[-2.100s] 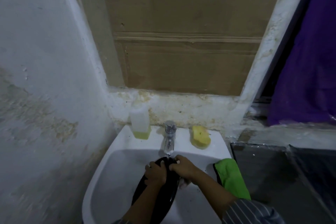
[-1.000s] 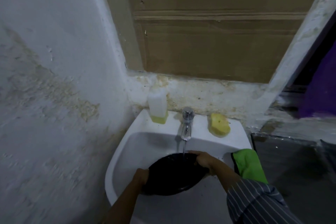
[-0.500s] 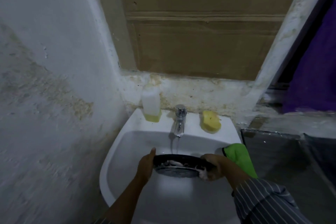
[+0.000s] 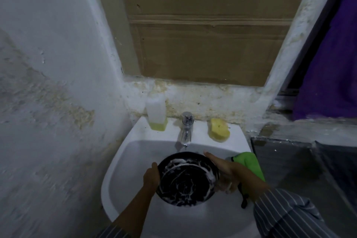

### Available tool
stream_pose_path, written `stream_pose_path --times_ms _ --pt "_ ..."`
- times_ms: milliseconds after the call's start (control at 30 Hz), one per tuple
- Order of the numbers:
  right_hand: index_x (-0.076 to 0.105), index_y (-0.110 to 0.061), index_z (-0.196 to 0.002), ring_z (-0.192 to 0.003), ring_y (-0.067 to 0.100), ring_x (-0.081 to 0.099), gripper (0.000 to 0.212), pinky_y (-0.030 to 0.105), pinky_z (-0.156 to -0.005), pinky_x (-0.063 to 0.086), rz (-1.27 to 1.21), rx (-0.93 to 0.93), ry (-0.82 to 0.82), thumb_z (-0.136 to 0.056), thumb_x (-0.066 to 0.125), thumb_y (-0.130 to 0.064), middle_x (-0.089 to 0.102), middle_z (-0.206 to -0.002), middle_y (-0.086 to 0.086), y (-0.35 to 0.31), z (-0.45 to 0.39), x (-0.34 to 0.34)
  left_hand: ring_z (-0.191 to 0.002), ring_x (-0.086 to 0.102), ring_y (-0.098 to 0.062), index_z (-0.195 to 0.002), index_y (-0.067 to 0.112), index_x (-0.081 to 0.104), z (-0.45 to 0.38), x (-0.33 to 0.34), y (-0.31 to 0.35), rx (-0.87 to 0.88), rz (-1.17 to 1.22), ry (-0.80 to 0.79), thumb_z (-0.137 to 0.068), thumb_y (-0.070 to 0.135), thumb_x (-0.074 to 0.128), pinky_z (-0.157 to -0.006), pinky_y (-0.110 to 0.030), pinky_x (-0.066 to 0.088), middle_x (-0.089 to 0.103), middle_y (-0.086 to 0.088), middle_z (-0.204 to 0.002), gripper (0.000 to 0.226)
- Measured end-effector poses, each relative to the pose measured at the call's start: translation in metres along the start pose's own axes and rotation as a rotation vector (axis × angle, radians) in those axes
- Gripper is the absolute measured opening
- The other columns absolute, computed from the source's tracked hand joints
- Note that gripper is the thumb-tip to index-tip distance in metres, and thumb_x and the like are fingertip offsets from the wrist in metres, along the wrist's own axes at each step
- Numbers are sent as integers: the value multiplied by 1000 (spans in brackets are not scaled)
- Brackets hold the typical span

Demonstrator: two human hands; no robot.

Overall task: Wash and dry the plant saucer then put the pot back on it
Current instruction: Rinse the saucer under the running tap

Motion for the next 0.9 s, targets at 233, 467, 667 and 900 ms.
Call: stream_pose_path --times_ms 233,467,667,900 --pt "47 -20 -135 -52 17 58 98 20 -54 46 125 47 127 -69 22 -89 54 -77 6 4 1 -16 -126 44 -37 -133 -9 41 -3 10 -13 -203 299 -73 -103 31 17 -110 -44 34 43 -28 -139 55" --pt "44 -11 -135 -72 18 54 67 19 -56 45 -40 -98 241 -93 28 -60 62 -102 6 -5 -19 -25 -127 43 -35 -130 -9 36 -15 15 7 -121 126 -140 -102 16 22 -109 -42 34 40 -25 -140 40" --pt "42 -8 -138 -128 32 44 58 31 -103 35 22 -151 293 -99 27 -48 40 -146 18 -10 -36 -31 -123 51 -34 -131 -1 46 -20 14 19 -120 177 -123 -101 29 24 -103 -41 44 51 -22 -135 48" --pt "72 -32 -82 -98 15 64 40 32 -93 49 -41 -364 307 -81 52 -66 69 -110 0 -30 -33 -36 -127 46 -33 -131 -7 46 -31 17 34 -129 253 -109 -102 36 20 -109 -35 33 46 -24 -139 57"
Point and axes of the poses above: each hand's wrist, its own z-axis away from the middle knuckle, its own x-axis out of the palm, y = z × x, the point moved 10 cm from there along -z, towards the middle knuckle
